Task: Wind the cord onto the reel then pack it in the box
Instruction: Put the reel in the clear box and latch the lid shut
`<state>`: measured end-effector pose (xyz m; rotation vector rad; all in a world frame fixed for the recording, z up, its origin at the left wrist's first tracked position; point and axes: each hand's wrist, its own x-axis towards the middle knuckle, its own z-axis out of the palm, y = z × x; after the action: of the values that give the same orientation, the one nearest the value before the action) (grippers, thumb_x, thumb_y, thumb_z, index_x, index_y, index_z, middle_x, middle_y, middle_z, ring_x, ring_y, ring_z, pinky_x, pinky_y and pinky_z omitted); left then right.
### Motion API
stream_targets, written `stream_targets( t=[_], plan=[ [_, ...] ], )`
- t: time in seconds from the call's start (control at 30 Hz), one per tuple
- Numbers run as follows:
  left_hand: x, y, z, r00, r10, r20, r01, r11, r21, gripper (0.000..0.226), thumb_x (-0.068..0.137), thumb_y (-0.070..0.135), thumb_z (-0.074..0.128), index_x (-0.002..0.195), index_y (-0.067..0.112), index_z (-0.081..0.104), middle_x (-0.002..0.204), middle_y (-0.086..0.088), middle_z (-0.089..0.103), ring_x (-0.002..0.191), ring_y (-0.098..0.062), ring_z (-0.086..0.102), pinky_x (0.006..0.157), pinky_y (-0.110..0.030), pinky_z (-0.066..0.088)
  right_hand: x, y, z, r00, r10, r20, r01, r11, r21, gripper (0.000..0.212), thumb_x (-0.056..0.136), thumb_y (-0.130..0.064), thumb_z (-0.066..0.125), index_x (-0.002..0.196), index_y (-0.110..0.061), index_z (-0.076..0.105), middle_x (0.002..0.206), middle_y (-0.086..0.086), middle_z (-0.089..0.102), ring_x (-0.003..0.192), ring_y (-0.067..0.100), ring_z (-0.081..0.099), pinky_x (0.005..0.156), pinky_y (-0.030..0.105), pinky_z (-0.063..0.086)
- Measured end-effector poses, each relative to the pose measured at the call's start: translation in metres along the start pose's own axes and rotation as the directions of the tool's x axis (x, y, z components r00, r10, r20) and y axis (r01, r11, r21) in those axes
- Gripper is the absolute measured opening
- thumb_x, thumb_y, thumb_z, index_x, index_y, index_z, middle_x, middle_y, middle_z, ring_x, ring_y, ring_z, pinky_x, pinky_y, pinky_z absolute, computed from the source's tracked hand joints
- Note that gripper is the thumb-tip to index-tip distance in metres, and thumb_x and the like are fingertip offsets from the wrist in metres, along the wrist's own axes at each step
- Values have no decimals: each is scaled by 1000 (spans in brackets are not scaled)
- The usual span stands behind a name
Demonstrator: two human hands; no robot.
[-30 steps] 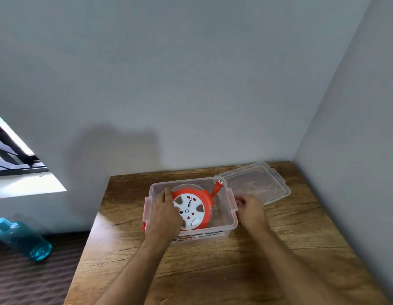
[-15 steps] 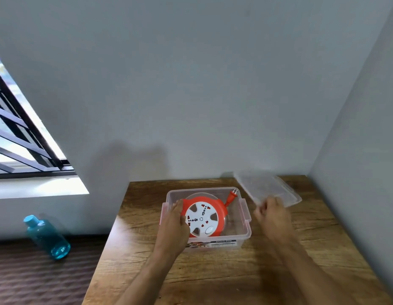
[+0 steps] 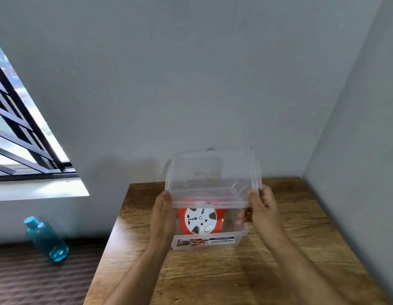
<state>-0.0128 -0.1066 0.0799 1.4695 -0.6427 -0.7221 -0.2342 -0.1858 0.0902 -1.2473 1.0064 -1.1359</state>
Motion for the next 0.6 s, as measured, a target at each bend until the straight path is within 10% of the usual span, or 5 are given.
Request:
stream_targets(
  t=[0.2,0.47,0.6],
  plan=[
    [9,-8,-23,986,-106,-130,119,988,94,32,103,35,55,123,12,66,101,-6,77,77,-14,74,52,-24,58,-1,17,-15,942,335,16,-332,938,-100,12,103,-10,49,109,-4,59,63,12,65,50,25,62,47,35,56],
    [16,-17,-27,991,-46,-125,108,827,552,41,100,42,59,128,14,69,111,-8,78,88,-24,73,70,-38,63,-1,17,-12,977,198,-81,-204,747,-633,22,101,-37,58,95,-18,67,61,1,71,35,9,59,37,22,47],
    [19,-18,-29,983,10,-183,118,733,670,42,96,50,61,106,14,81,85,-2,79,65,-10,61,48,-20,40,6,16,-9,978,175,-116,-203,641,-741,38,99,-46,59,76,-18,69,55,-5,68,32,3,58,34,16,42]
  ],
)
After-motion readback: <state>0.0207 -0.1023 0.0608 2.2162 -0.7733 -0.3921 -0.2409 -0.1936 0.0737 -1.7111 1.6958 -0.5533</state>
